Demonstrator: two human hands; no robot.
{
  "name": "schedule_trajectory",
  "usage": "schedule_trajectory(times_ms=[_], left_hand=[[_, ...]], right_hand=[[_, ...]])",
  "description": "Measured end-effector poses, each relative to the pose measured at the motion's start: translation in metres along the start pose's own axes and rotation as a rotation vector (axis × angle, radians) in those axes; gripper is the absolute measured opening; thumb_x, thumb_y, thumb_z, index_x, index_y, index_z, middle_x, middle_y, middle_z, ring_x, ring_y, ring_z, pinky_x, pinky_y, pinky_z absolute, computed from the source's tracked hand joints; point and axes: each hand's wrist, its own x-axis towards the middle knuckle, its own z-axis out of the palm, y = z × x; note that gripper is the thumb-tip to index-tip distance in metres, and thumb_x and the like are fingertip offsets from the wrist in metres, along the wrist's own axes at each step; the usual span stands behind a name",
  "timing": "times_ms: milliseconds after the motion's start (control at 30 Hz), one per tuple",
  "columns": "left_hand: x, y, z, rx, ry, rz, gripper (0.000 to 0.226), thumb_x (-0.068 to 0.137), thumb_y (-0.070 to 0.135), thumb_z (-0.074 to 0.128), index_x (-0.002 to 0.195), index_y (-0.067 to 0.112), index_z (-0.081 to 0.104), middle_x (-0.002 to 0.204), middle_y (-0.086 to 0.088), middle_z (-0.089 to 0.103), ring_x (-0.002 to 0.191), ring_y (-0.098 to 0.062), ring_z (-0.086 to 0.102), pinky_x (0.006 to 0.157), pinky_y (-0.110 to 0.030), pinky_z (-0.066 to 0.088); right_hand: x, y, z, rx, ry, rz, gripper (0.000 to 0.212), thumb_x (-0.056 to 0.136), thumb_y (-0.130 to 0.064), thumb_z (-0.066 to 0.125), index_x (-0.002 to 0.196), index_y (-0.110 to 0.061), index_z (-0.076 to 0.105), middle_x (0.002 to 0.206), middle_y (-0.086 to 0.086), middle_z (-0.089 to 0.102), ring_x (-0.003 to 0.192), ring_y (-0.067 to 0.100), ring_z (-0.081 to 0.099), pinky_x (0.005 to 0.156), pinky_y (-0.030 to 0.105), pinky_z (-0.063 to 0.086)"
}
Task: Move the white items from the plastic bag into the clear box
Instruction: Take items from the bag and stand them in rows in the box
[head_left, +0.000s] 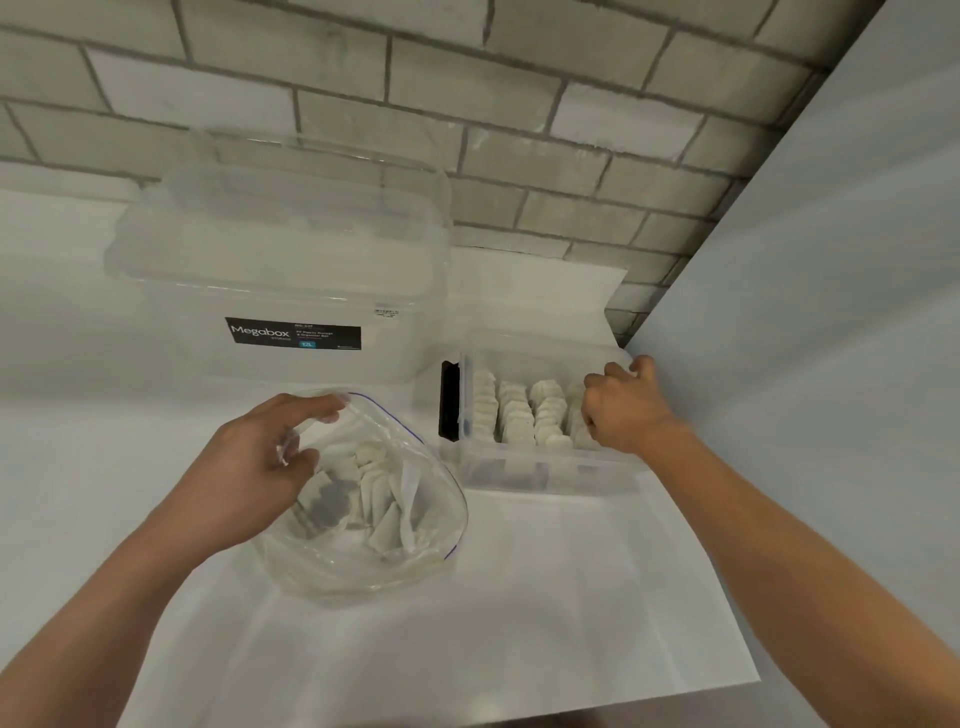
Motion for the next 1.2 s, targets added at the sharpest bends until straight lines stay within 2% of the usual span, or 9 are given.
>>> schedule_trajectory(times_ms=[200,400,533,600,667,767,833,1000,1200], left_hand=[[0.001,0.002,0.002,0.025,-0.010,0.031,0.057,0.086,-0.003,0.063,0.116,0.046,0.061,0.114,0.019,0.063,0.074,-0.014,0.052,0.069,-0.010,0.041],[0.000,0.002,0.000,0.060,-0.032,0.050,0.059,0.087,-0.001,0.062,0.122,0.046,0.059,0.112,0.021,0.062,0.073,-0.015,0.052,0.069,-0.008,0.041],[-0.001,0.001,-0.002,0.091,-0.039,0.061,0.058,0.086,-0.002,0.060,0.128,0.039,0.060,0.111,0.020,0.061,0.074,-0.013,0.052,0.070,-0.006,0.039],[-0.002,0.001,-0.002,0.085,-0.041,0.066,0.058,0.086,-0.003,0.059,0.130,0.035,0.060,0.112,0.018,0.061,0.072,-0.011,0.051,0.070,-0.006,0.039],[-0.004,0.001,-0.002,0.072,-0.047,0.071,0.057,0.087,-0.004,0.058,0.131,0.033,0.060,0.113,0.016,0.062,0.071,-0.011,0.050,0.070,-0.006,0.039],[-0.006,-0.001,-0.003,0.074,-0.050,0.081,0.057,0.086,-0.004,0.057,0.131,0.032,0.059,0.113,0.016,0.061,0.074,-0.012,0.050,0.071,-0.005,0.038],[-0.007,-0.003,-0.005,0.077,-0.051,0.092,0.058,0.085,-0.004,0.057,0.132,0.032,0.059,0.112,0.015,0.061,0.073,-0.011,0.050,0.071,-0.006,0.039],[-0.011,-0.013,-0.004,0.058,-0.067,0.104,0.059,0.085,-0.005,0.060,0.133,0.030,0.059,0.112,0.015,0.062,0.071,-0.007,0.047,0.071,-0.007,0.038],[-0.008,-0.016,-0.007,0.062,-0.074,0.105,0.057,0.086,-0.003,0.060,0.133,0.029,0.059,0.113,0.013,0.063,0.073,-0.011,0.049,0.072,-0.006,0.038]], right_hand=[[0.000,-0.002,0.003,-0.025,0.012,0.021,0.012,0.088,-0.018,0.057,0.084,-0.023,0.067,0.088,-0.006,0.052,0.104,0.020,0.052,0.091,0.047,0.016],[-0.013,0.003,-0.016,0.115,0.063,0.101,0.014,0.090,-0.036,0.064,0.099,-0.034,0.074,0.111,-0.007,0.062,0.110,0.020,0.052,0.093,0.045,0.027],[-0.047,-0.007,-0.053,0.595,0.468,0.136,0.015,0.087,-0.029,0.075,0.100,-0.023,0.079,0.103,0.002,0.066,0.097,0.027,0.058,0.085,0.035,0.040],[-0.072,-0.035,-0.087,0.880,0.640,0.080,0.013,0.087,-0.021,0.077,0.100,-0.020,0.079,0.094,0.000,0.066,0.078,0.015,0.058,0.075,0.018,0.040],[-0.092,-0.076,-0.120,1.050,0.682,-0.034,0.008,0.086,-0.020,0.077,0.094,-0.022,0.078,0.086,-0.007,0.067,0.067,0.007,0.059,0.068,0.014,0.043],[-0.095,-0.139,-0.139,1.179,0.524,-0.249,0.006,0.086,-0.018,0.077,0.090,-0.022,0.079,0.083,-0.010,0.070,0.070,0.009,0.065,0.070,0.022,0.052],[-0.083,-0.174,-0.136,1.111,0.396,-0.342,0.009,0.087,-0.019,0.072,0.090,-0.024,0.079,0.082,-0.008,0.071,0.071,0.009,0.065,0.071,0.027,0.054],[-0.041,-0.230,-0.111,0.838,0.118,-0.358,0.023,0.087,-0.013,0.054,0.081,-0.026,0.071,0.075,-0.001,0.062,0.071,0.025,0.058,0.059,0.031,0.039],[-0.018,-0.250,-0.097,0.688,0.089,-0.471,0.025,0.084,0.000,0.059,0.093,-0.021,0.068,0.098,-0.003,0.061,0.080,0.022,0.058,0.057,0.026,0.034]])
